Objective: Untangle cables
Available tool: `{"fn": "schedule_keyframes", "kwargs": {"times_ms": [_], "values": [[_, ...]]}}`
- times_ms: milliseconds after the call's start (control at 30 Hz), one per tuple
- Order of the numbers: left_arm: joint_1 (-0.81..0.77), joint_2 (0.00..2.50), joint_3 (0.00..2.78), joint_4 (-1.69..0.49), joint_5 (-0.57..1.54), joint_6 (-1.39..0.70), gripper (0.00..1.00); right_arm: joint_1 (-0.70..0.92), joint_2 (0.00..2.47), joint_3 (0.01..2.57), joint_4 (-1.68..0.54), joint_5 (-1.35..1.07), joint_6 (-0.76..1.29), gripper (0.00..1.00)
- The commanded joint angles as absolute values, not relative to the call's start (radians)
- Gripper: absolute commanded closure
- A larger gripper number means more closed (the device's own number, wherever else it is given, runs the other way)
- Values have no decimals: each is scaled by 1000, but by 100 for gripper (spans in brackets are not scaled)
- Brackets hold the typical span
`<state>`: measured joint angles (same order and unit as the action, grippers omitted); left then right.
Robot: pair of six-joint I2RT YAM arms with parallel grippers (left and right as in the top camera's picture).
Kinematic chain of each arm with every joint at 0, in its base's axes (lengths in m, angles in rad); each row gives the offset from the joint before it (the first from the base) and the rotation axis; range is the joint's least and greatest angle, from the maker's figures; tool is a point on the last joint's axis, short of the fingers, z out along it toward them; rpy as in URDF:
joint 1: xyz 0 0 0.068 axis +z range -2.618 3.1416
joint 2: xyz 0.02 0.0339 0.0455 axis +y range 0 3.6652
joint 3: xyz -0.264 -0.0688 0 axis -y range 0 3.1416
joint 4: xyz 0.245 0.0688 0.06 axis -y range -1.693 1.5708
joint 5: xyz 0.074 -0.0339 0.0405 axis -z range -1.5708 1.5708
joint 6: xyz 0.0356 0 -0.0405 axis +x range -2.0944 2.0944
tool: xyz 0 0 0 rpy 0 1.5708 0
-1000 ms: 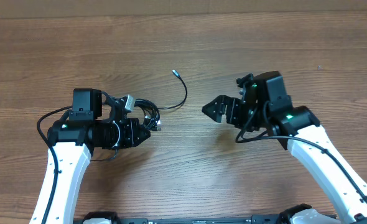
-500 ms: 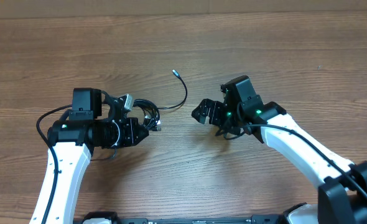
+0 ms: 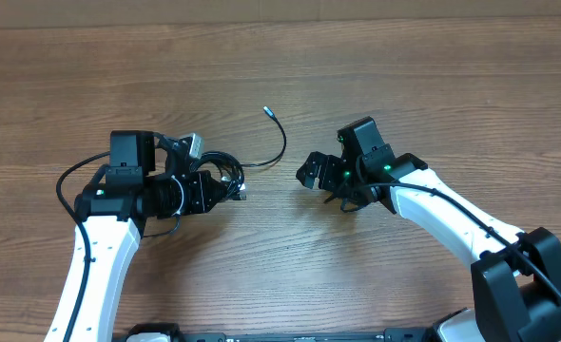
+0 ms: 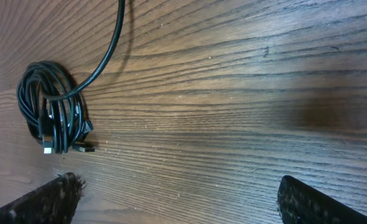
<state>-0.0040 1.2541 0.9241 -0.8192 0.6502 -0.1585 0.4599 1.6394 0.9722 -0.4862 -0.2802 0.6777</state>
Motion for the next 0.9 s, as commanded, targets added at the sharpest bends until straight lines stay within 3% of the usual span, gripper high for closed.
{"fn": "schedule_keyframes", "kwargs": {"times_ms": [0,633,867], "values": [[-1,1280,912,-814,644,-165,95,464,1642,966,-479,-261,681,0],[-146,1468,912,-775,647,-166,95,464,1642,966,-479,-254,681,0],[-205,1534,912,-722,642,-179,88,464,1642,966,-480,-255,681,0]]}}
